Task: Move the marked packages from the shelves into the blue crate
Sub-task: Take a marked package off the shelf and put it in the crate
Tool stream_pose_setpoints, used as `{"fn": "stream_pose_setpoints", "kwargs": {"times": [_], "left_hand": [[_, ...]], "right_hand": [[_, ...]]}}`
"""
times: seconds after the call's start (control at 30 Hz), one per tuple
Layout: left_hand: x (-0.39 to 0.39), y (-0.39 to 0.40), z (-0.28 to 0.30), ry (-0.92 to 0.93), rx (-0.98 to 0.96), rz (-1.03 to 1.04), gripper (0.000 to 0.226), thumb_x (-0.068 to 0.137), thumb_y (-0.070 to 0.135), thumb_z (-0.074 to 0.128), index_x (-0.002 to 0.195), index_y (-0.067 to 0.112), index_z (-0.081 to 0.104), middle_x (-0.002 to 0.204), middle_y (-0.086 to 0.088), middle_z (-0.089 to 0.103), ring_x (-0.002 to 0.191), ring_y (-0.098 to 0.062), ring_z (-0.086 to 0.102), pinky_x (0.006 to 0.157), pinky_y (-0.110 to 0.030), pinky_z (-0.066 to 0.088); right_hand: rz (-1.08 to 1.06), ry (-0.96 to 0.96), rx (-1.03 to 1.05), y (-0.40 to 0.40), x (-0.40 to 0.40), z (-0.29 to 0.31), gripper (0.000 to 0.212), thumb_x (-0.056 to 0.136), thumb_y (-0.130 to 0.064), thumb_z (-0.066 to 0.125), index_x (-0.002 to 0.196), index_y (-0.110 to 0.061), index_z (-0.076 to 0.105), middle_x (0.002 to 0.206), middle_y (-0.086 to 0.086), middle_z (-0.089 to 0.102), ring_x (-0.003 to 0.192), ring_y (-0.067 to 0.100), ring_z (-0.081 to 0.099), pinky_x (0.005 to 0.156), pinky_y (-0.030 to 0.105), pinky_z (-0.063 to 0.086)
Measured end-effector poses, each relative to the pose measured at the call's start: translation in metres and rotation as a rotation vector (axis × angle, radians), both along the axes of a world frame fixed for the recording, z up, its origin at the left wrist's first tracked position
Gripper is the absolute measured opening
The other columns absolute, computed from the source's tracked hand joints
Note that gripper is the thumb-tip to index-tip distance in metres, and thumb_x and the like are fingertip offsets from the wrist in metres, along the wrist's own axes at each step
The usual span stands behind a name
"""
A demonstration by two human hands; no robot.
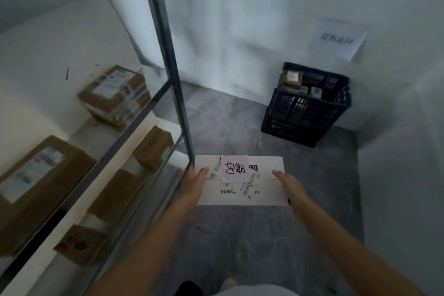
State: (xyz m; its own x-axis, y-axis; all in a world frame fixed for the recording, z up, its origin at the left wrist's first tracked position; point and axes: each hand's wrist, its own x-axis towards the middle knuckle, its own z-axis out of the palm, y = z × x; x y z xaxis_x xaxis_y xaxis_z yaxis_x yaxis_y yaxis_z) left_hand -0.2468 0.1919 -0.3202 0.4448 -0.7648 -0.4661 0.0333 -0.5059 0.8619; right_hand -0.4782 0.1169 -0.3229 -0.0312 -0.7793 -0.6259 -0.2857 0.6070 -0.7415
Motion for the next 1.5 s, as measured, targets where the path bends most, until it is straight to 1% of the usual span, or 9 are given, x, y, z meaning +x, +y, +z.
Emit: {"fn": "stream_pose_setpoints", "kwargs": {"times": [0.07, 0.37, 0.47, 0.63, 0.8, 1.0, 1.13, 1.23, 1.5], "left_hand": [[-0.012, -0.031, 0.003, -0.049, 0.007, -0.034, 0.025, 0.095, 0.024, 0.05, 0.12, 0.023, 0.052, 0.119, -0.009, 0.062, 0.104, -0.028, 0.06, 0.092, -0.04, 0.048], [-0.038, -0.192, -0.01, 0.053, 0.015, -0.102, 0.038, 0.098, 0.02, 0.046, 0.135, 0.012, 0.046, 0.123, -0.011, 0.056, 0.097, -0.021, 0.053, 0.081, -0.029, 0.04], [-0.046, -0.255, -0.018, 0.058, 0.042, -0.181, 0.038, 0.098, 0.022, 0.045, 0.134, 0.011, 0.046, 0.118, -0.009, 0.058, 0.092, -0.021, 0.057, 0.074, -0.03, 0.044], [-0.079, -0.354, -0.027, 0.153, 0.141, -0.257, 0.05, 0.097, 0.026, 0.05, 0.138, 0.008, 0.027, 0.127, -0.016, 0.05, 0.105, -0.032, 0.056, 0.091, -0.041, 0.046], [-0.121, -0.431, -0.037, 0.105, 0.215, -0.362, 0.047, 0.097, 0.032, 0.049, 0.134, 0.011, 0.029, 0.117, -0.013, 0.053, 0.099, -0.029, 0.057, 0.089, -0.038, 0.048], [-0.186, -0.537, -0.053, 0.061, 0.207, -0.43, 0.038, 0.098, 0.028, 0.048, 0.131, 0.012, 0.038, 0.119, -0.01, 0.055, 0.088, -0.017, 0.057, 0.078, -0.032, 0.045], [-0.227, -0.603, -0.072, -0.064, 0.282, -0.484, 0.046, 0.097, 0.033, 0.046, 0.14, 0.017, 0.041, 0.135, -0.013, 0.05, 0.117, -0.031, 0.052, 0.104, -0.048, 0.04], [-0.251, -0.645, -0.08, -0.031, 0.298, -0.506, 0.044, 0.099, 0.03, 0.042, 0.142, 0.019, 0.041, 0.14, -0.013, 0.048, 0.121, -0.033, 0.051, 0.105, -0.051, 0.039], [-0.286, -0.731, -0.081, 0.077, 0.35, -0.378, 0.042, 0.1, 0.027, 0.042, 0.142, 0.021, 0.039, 0.132, -0.011, 0.054, 0.108, -0.027, 0.058, 0.087, -0.037, 0.048]], "right_hand": [[-0.041, 0.002, -0.012, -0.023, -0.015, 0.003, 0.026, 0.094, -0.031, 0.06, 0.112, -0.012, 0.057, 0.117, 0.017, 0.063, 0.106, 0.037, 0.061, 0.094, 0.057, 0.05], [-0.205, -0.039, 0.052, -0.146, -0.048, -0.007, 0.013, 0.093, -0.032, 0.06, 0.094, -0.02, 0.057, 0.093, 0.008, 0.061, 0.083, 0.029, 0.06, 0.082, 0.055, 0.055], [-0.271, 0.005, 0.073, -0.194, -0.062, -0.011, 0.02, 0.092, -0.031, 0.062, 0.103, -0.015, 0.056, 0.094, 0.009, 0.061, 0.086, 0.03, 0.061, 0.087, 0.056, 0.054], [-0.369, 0.04, 0.122, -0.262, -0.096, -0.014, 0.035, 0.092, -0.033, 0.062, 0.116, -0.009, 0.057, 0.105, 0.016, 0.061, 0.091, 0.035, 0.061, 0.063, 0.041, 0.055], [-0.45, 0.03, 0.137, -0.317, -0.137, -0.021, 0.036, 0.093, -0.03, 0.061, 0.12, -0.006, 0.058, 0.117, 0.022, 0.061, 0.105, 0.041, 0.06, 0.084, 0.057, 0.054], [-0.485, -0.022, 0.128, -0.408, -0.199, -0.04, 0.041, 0.093, -0.028, 0.062, 0.126, -0.006, 0.055, 0.123, 0.019, 0.061, 0.108, 0.036, 0.06, 0.081, 0.046, 0.054], [-0.517, -0.043, 0.108, -0.468, -0.242, -0.047, 0.052, 0.091, -0.023, 0.065, 0.133, -0.003, 0.042, 0.118, 0.015, 0.059, 0.101, 0.031, 0.06, 0.087, 0.045, 0.051], [-0.501, -0.049, 0.09, -0.509, -0.27, -0.05, 0.047, 0.093, -0.019, 0.062, 0.133, -0.003, 0.043, 0.12, 0.016, 0.059, 0.104, 0.032, 0.06, 0.093, 0.048, 0.05], [-0.412, -0.077, 0.098, -0.609, -0.299, -0.053, 0.024, 0.097, -0.016, 0.054, 0.12, -0.011, 0.059, 0.115, 0.016, 0.065, 0.106, 0.032, 0.062, 0.098, 0.05, 0.048]]}}
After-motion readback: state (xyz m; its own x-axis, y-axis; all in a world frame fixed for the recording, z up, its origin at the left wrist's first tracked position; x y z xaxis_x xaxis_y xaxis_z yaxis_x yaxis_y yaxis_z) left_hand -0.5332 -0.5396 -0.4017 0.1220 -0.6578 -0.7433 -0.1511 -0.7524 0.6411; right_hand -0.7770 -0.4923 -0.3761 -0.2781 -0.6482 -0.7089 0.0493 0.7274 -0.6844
